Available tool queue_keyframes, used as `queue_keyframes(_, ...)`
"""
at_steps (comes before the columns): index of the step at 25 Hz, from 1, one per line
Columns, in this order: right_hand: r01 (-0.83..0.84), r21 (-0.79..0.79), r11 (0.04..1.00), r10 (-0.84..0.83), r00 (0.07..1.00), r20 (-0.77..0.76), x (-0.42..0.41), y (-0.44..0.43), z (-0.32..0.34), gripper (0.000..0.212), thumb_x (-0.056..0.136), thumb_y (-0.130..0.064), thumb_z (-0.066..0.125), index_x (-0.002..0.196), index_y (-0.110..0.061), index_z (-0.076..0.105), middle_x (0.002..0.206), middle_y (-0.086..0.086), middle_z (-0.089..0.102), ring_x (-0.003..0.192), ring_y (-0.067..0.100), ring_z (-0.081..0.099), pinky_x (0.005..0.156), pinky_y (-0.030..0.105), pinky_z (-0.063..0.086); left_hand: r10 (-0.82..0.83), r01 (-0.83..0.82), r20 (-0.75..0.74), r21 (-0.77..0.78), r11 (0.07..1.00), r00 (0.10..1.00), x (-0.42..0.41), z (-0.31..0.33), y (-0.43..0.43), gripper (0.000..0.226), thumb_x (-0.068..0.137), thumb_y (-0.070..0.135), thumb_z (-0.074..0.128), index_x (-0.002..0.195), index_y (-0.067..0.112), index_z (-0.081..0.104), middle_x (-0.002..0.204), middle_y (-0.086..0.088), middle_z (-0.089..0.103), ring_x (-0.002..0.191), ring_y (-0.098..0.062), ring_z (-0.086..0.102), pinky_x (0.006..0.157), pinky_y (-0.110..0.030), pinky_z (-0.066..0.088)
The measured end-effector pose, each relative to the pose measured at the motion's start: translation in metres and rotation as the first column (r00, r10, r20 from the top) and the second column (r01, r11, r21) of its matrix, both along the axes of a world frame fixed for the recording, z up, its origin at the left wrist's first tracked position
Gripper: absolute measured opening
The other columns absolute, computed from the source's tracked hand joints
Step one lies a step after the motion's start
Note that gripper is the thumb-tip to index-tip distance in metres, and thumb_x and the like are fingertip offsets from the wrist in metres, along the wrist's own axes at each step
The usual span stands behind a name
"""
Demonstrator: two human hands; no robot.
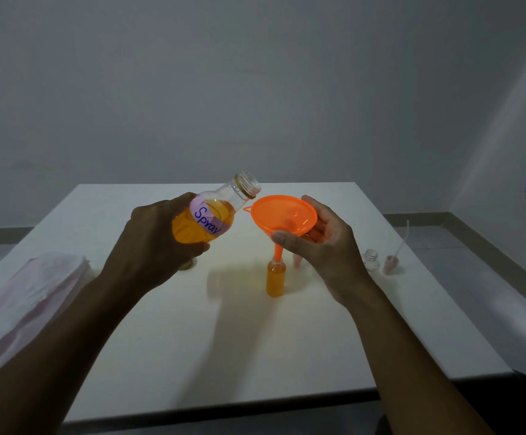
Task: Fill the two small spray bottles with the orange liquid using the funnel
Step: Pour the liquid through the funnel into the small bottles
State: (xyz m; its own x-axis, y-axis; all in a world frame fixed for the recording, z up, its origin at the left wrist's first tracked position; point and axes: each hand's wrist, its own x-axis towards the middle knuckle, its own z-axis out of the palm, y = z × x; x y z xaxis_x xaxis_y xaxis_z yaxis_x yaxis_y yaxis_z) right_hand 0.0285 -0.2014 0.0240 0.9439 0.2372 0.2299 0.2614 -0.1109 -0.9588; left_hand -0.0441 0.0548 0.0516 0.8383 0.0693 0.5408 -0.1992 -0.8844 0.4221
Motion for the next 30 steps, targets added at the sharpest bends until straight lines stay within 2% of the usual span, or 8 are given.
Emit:
queue_keyframes(3, -0.01, 0.005, 1.0, 0.01, 1.0, -0.003, -0.001, -0.001, 0.002, 0.101, 0.059, -0.049, 0.084, 0.148, -0.028, 0.042, 0.141, -0.006, 0.053, 0.125, 0.018, 0.055, 0.097, 0.037, 0.055, -0.001, 0.001, 0.01, -0.003, 1.0, 1.0, -0.002, 0.002, -0.002, 0.061, 0.063, 0.027, 0.088, 0.118, 0.022, 0.062, 0.097, -0.002, 0.072, 0.08, -0.018, 0.064, 0.07, -0.029, 0.051)
queue_keyframes(7, 0.01, 0.119, 0.993, -0.012, 1.0, 0.015, 0.002, -0.013, 0.014, 0.098, 0.058, -0.046, 0.089, 0.145, -0.027, 0.047, 0.132, -0.007, 0.06, 0.119, 0.015, 0.06, 0.096, 0.036, 0.057, -0.007, 0.007, 0.03, -0.014, 1.0, 1.0, -0.004, 0.009, -0.013, 0.062, 0.063, 0.026, 0.089, 0.119, 0.019, 0.063, 0.098, -0.005, 0.072, 0.082, -0.021, 0.066, 0.073, -0.029, 0.05)
queue_keyframes(12, 0.139, 0.183, 0.973, -0.152, 0.987, 0.058, 0.013, -0.057, 0.025, 0.098, 0.054, -0.05, 0.093, 0.14, -0.028, 0.053, 0.132, -0.003, 0.063, 0.119, 0.018, 0.063, 0.096, 0.042, 0.057, -0.035, 0.035, 0.035, -0.017, 0.999, 0.999, 0.002, 0.015, -0.039, 0.065, 0.063, 0.025, 0.089, 0.121, 0.015, 0.062, 0.102, -0.009, 0.072, 0.082, -0.021, 0.064, 0.074, -0.028, 0.048)
queue_keyframes(16, 0.247, 0.225, 0.942, -0.269, 0.961, 0.07, 0.016, -0.101, 0.027, 0.097, 0.053, -0.047, 0.091, 0.139, -0.024, 0.055, 0.131, -0.001, 0.065, 0.117, 0.017, 0.065, 0.09, 0.034, 0.056, -0.059, 0.06, 0.029, -0.04, 0.997, 0.998, 0.01, 0.017, -0.072, 0.066, 0.063, 0.027, 0.088, 0.123, 0.017, 0.062, 0.104, -0.007, 0.072, 0.082, -0.013, 0.058, 0.07, -0.022, 0.043)
queue_keyframes(18, 0.274, 0.243, 0.931, -0.295, 0.954, 0.056, 0.016, -0.117, 0.024, 0.099, 0.052, -0.049, 0.093, 0.139, -0.021, 0.056, 0.129, 0.001, 0.067, 0.116, 0.018, 0.065, 0.091, 0.034, 0.056, -0.075, 0.076, 0.018, -0.055, 0.996, 0.997, 0.015, 0.018, -0.086, 0.064, 0.064, 0.027, 0.088, 0.123, 0.018, 0.062, 0.103, -0.006, 0.072, 0.081, -0.012, 0.058, 0.065, -0.016, 0.04)
queue_keyframes(20, 0.275, 0.236, 0.932, -0.293, 0.955, 0.043, 0.016, -0.129, 0.019, 0.098, 0.052, -0.05, 0.094, 0.137, -0.02, 0.057, 0.127, 0.002, 0.068, 0.115, 0.019, 0.066, 0.089, 0.034, 0.057, -0.098, 0.099, 0.009, -0.07, 0.993, 0.995, 0.019, 0.018, -0.098, 0.063, 0.065, 0.026, 0.087, 0.122, 0.017, 0.062, 0.102, -0.006, 0.072, 0.08, -0.012, 0.058, 0.064, -0.011, 0.038)
queue_keyframes(24, 0.265, 0.228, 0.937, -0.275, 0.962, 0.009, 0.014, -0.133, 0.012, 0.084, 0.054, -0.041, 0.091, 0.131, -0.028, 0.059, 0.12, -0.009, 0.068, 0.108, 0.009, 0.067, 0.087, 0.029, 0.057, -0.146, 0.147, 0.019, -0.06, 0.987, 0.989, 0.028, 0.018, -0.113, 0.063, 0.065, 0.025, 0.087, 0.122, 0.015, 0.062, 0.103, -0.008, 0.072, 0.081, -0.012, 0.057, 0.065, -0.009, 0.036)
queue_keyframes(30, 0.253, 0.219, 0.942, -0.261, 0.965, 0.01, 0.014, -0.134, 0.008, 0.087, 0.059, -0.041, 0.088, 0.137, -0.028, 0.054, 0.124, -0.011, 0.064, 0.112, 0.011, 0.064, 0.088, 0.03, 0.057, -0.151, 0.152, 0.029, -0.052, 0.987, 0.988, 0.038, 0.02, -0.123, 0.064, 0.065, 0.026, 0.087, 0.123, 0.016, 0.061, 0.105, -0.008, 0.071, 0.082, -0.012, 0.056, 0.065, -0.009, 0.036)
